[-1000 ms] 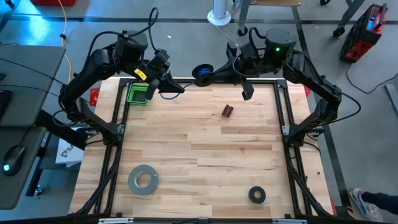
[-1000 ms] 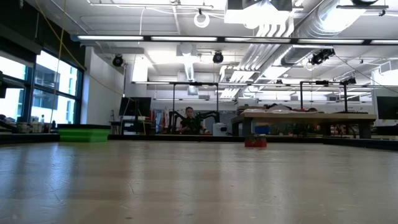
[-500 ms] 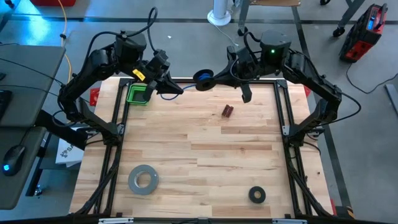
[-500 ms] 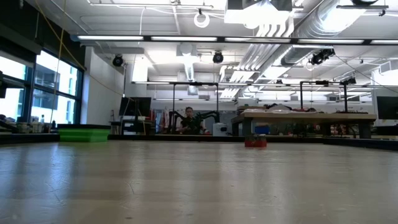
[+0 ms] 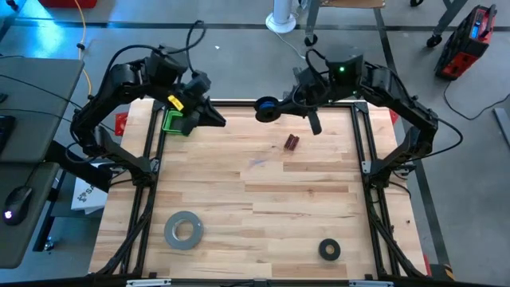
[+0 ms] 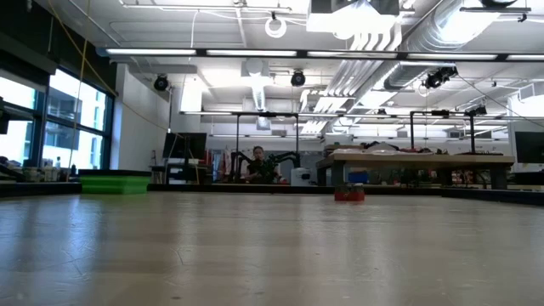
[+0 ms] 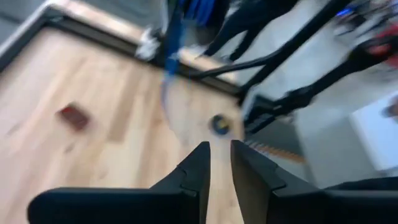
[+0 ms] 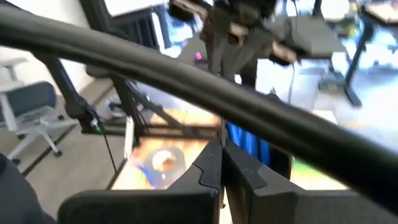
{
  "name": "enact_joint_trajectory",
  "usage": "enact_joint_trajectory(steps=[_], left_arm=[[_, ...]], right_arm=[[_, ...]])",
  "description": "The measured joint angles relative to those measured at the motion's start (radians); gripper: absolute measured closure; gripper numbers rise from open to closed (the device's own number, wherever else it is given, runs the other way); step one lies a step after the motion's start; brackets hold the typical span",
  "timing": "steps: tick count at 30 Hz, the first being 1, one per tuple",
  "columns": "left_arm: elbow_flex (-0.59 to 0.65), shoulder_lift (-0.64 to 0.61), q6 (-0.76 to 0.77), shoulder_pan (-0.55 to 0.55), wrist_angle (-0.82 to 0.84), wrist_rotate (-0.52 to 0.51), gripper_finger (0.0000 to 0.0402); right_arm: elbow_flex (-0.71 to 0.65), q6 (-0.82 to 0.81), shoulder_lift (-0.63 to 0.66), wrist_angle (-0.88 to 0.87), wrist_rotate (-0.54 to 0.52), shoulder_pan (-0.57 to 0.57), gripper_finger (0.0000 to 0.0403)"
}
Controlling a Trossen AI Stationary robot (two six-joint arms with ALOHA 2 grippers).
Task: Coil cords
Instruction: Coil the blue wire onto a spool
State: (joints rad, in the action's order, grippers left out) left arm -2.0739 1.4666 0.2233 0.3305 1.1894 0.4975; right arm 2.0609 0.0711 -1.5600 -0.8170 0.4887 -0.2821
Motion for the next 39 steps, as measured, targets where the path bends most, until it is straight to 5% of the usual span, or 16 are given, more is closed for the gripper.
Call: enact_joint_trajectory(steps=[6,15,28,33,39], left_arm=[[0.000,-0.011,-0.136,-0.005,0.153,-0.235,0.0329],[0.000,-0.046,-0.202,-0.004,0.152,-0.400,0.0325],[0.001,-0.103,-0.176,-0.004,0.119,-0.491,0.0325],[0.029,-0.137,-0.237,-0.004,-0.062,-0.565,0.0325],[0.359,-0.234,-0.207,-0.003,-0.547,-0.551,0.0325]], right_arm=[[0.000,0.014,0.000,-0.119,-0.055,0.000,0.0403],[-0.001,0.021,0.000,-0.092,-0.087,0.000,0.0403],[-0.001,-0.067,-0.029,0.492,-0.083,-0.006,0.0403],[-0.001,-0.091,-0.048,0.667,-0.080,-0.006,0.0403],[-0.001,-0.099,-0.056,0.709,-0.077,-0.006,0.0403]])
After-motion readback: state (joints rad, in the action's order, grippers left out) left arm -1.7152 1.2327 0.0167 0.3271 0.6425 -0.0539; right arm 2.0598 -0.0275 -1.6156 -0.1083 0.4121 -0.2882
